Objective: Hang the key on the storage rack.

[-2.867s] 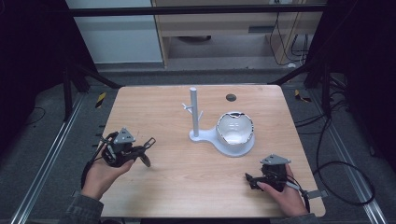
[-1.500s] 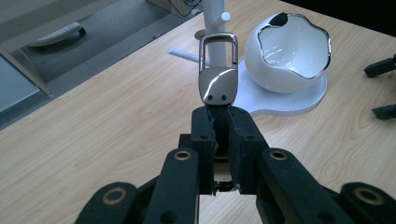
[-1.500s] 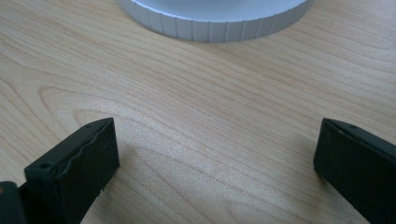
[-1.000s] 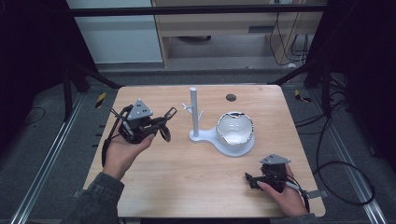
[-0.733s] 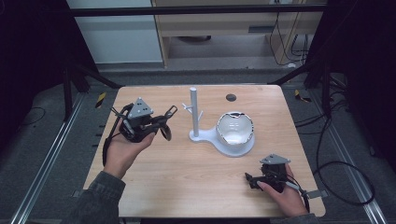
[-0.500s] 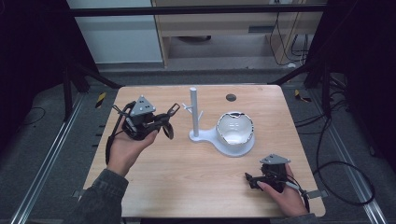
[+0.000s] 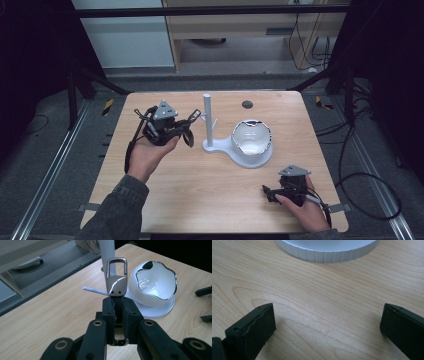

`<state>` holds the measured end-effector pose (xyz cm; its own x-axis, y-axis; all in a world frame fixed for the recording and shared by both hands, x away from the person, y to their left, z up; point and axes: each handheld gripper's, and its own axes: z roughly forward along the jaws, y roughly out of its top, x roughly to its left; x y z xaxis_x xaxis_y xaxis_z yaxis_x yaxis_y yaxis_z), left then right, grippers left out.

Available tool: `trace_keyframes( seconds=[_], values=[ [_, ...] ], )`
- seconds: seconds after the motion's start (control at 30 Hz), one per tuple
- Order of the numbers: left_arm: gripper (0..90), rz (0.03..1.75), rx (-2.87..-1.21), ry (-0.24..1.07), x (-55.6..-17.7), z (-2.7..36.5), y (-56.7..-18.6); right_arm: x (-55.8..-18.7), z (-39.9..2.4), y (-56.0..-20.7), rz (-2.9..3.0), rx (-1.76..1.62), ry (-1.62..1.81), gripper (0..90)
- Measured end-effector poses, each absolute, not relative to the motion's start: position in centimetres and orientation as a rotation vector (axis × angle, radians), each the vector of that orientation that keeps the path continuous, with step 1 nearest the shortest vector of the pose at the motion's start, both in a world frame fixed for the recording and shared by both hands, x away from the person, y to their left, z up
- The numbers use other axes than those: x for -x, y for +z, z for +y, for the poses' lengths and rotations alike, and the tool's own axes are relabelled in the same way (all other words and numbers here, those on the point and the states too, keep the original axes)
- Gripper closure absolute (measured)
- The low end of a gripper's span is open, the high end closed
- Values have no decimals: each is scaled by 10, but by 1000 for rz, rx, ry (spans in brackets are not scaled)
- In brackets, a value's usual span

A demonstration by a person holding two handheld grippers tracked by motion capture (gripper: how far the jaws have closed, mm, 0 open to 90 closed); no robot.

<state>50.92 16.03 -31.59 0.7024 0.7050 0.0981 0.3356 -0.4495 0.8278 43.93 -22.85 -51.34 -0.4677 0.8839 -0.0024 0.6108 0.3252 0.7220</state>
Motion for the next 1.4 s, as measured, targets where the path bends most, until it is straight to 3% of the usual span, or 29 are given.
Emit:
trace_keyframes(
  seconds=[1.4],
  values=[
    [810,856,-2064,560,-535,136,-355,-439,-229,-513,2200,-1322,936,4]
  ],
)
